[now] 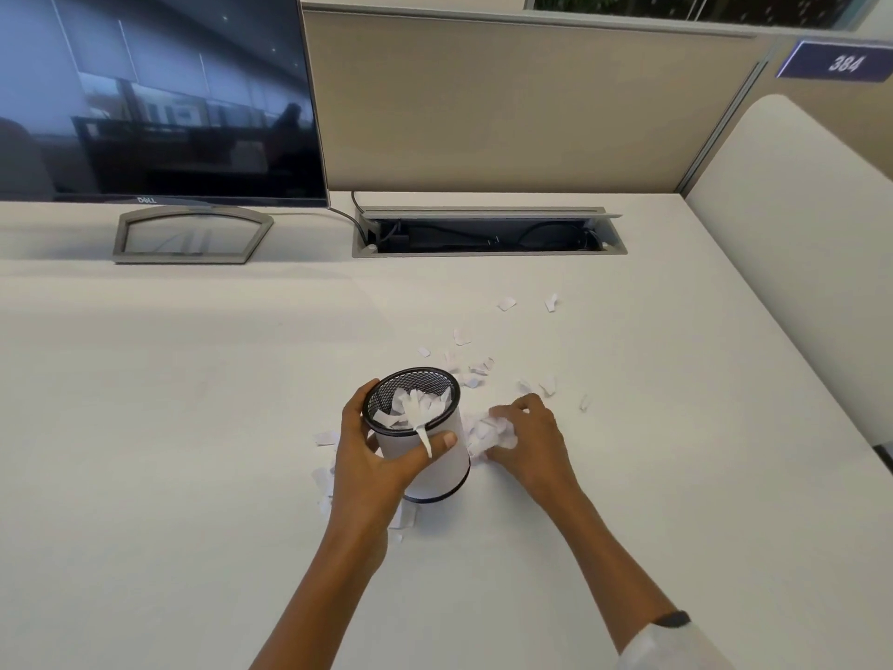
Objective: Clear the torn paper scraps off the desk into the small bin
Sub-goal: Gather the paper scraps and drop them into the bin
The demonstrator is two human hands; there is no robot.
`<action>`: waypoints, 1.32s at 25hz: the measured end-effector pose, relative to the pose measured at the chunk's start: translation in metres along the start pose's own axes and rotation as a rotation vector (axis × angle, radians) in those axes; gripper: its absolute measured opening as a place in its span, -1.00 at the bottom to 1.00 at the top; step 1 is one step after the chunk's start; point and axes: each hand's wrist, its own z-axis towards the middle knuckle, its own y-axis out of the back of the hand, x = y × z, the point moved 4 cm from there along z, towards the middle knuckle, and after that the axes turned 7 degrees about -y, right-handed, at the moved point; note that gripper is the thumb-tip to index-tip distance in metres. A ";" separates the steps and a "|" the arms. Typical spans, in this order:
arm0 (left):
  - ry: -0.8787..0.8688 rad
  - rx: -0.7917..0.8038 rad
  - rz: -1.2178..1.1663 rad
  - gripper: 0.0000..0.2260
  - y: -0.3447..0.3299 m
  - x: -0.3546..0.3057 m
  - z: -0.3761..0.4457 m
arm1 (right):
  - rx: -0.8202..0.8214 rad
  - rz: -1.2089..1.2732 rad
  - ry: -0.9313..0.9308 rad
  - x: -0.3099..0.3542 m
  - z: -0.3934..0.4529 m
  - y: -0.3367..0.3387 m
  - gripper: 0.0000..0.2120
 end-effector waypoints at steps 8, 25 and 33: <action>0.118 0.066 0.021 -0.17 -0.006 0.006 -0.004 | -0.146 0.418 -0.098 0.005 -0.010 0.041 -0.82; -0.005 0.191 0.099 -0.16 -0.020 -0.001 -0.011 | 0.099 0.287 0.523 0.094 -0.083 0.098 -0.65; -0.123 0.229 0.146 -0.27 -0.027 -0.011 -0.016 | 0.108 -0.192 0.620 0.096 -0.088 0.063 -0.39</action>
